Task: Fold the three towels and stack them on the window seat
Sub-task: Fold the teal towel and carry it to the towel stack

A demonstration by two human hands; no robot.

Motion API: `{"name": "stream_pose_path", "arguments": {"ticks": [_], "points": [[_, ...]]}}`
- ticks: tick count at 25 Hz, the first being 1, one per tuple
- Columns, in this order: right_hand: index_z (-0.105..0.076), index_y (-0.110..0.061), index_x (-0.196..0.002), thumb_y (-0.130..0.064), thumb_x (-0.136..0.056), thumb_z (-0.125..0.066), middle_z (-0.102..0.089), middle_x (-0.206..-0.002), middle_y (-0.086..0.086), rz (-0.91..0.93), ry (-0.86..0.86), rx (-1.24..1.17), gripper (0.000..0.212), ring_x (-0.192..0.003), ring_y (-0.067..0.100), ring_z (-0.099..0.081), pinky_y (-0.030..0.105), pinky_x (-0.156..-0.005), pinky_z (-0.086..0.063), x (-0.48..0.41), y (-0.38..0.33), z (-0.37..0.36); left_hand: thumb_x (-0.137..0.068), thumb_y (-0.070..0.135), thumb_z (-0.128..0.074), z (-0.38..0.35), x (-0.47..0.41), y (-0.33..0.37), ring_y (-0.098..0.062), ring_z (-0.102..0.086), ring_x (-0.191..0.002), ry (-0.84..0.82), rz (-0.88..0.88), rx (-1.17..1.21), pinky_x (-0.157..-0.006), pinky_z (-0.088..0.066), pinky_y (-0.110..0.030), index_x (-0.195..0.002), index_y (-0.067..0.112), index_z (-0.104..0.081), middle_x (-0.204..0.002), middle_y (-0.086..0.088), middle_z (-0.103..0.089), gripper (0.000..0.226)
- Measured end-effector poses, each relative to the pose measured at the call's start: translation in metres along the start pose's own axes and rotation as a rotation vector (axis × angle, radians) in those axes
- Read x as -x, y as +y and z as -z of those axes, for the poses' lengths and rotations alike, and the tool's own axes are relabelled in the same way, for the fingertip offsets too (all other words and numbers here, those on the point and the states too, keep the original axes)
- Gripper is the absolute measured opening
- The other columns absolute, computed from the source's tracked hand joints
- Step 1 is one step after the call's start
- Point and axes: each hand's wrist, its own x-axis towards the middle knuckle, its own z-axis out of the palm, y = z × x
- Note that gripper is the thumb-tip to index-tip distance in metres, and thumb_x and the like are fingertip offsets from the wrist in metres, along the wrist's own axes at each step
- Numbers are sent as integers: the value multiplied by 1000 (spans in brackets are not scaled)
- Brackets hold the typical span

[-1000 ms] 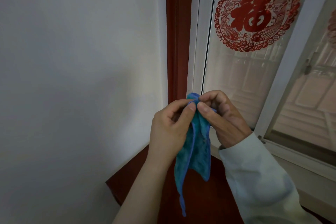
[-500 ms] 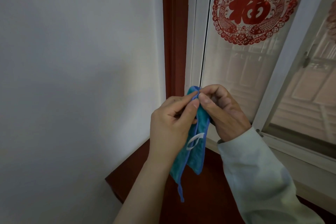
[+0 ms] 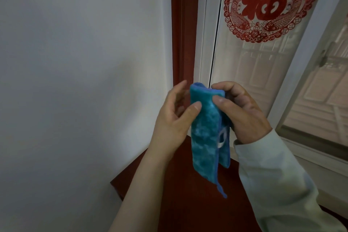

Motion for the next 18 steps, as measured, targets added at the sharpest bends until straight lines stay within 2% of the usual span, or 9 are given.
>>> {"name": "stream_pose_path", "arguments": {"ticks": [2, 5, 7, 9, 10, 12, 14, 16, 18], "points": [[-60, -14, -105, 2, -96, -46, -69, -83, -13, -12, -2, -39, 23, -77, 3, -68, 19, -64, -54, 1, -2, 0, -90, 33, -68, 1, -2, -6, -11, -68, -117, -108, 113, 143, -92, -57, -28, -138, 21, -55, -127, 2, -70, 51], [-57, -14, -109, 5, -97, -41, -69, -79, -12, -34, 10, -82, 27, -75, 3, -68, 19, -65, -55, 0, 1, 0, -88, 33, -69, -2, 0, -9, -25, -75, -105, -134, 113, 172, -90, -60, -43, -125, 15, -64, -116, -7, -76, 42], [-52, -18, -120, 0, -95, -49, -72, -83, -9, -62, 9, -148, 31, -81, 6, -70, 22, -69, -57, 0, 5, 3, -92, 30, -69, -4, -1, -9, -30, -75, -103, -104, 60, 172, -90, -60, -53, -124, 15, -64, -113, -11, -76, 35], [-45, -27, -133, -8, -86, -66, -75, -104, -1, -132, -59, -156, 55, -101, 16, -71, 30, -79, -58, 3, 13, 10, -94, 29, -68, -5, -4, -5, -35, -74, -99, -79, 2, 144, -87, -59, -60, -122, 16, -64, -110, -15, -74, 30], [-43, -28, -137, -10, -80, -71, -72, -115, 3, -180, -111, -137, 66, -110, 21, -68, 35, -84, -58, 5, 18, 11, -94, 29, -67, -5, -6, -2, -37, -74, -98, -59, -19, 138, -85, -59, -62, -121, 16, -63, -109, -18, -74, 30], [-45, -23, -140, -7, -80, -74, -67, -126, 7, -254, -210, -108, 69, -119, 27, -63, 40, -91, -56, 8, 27, 11, -94, 30, -67, -5, -8, 5, -36, -74, -95, -26, -53, 135, -84, -60, -60, -119, 13, -63, -106, -19, -73, 30], [-49, -15, -138, -4, -86, -69, -64, -131, 11, -306, -286, -84, 57, -122, 29, -61, 46, -99, -51, 11, 34, 7, -93, 32, -66, -4, -9, 10, -32, -74, -93, 2, -76, 114, -82, -62, -53, -115, 13, -63, -104, -17, -73, 29], [-54, -14, -135, -11, -90, -64, -65, -130, 10, -336, -286, -57, 46, -121, 28, -62, 50, -104, -47, 11, 37, 5, -92, 33, -65, -3, -11, 13, -32, -74, -95, 19, -70, 110, -82, -62, -50, -117, 12, -62, -107, -18, -72, 33], [-55, -14, -134, -11, -95, -58, -67, -128, 10, -330, -265, -82, 39, -119, 27, -64, 45, -100, -50, 11, 36, 5, -92, 37, -68, -1, -13, 10, -32, -74, -100, 21, -14, 110, -85, -62, -50, -121, 11, -60, -113, -16, -71, 40]]}}
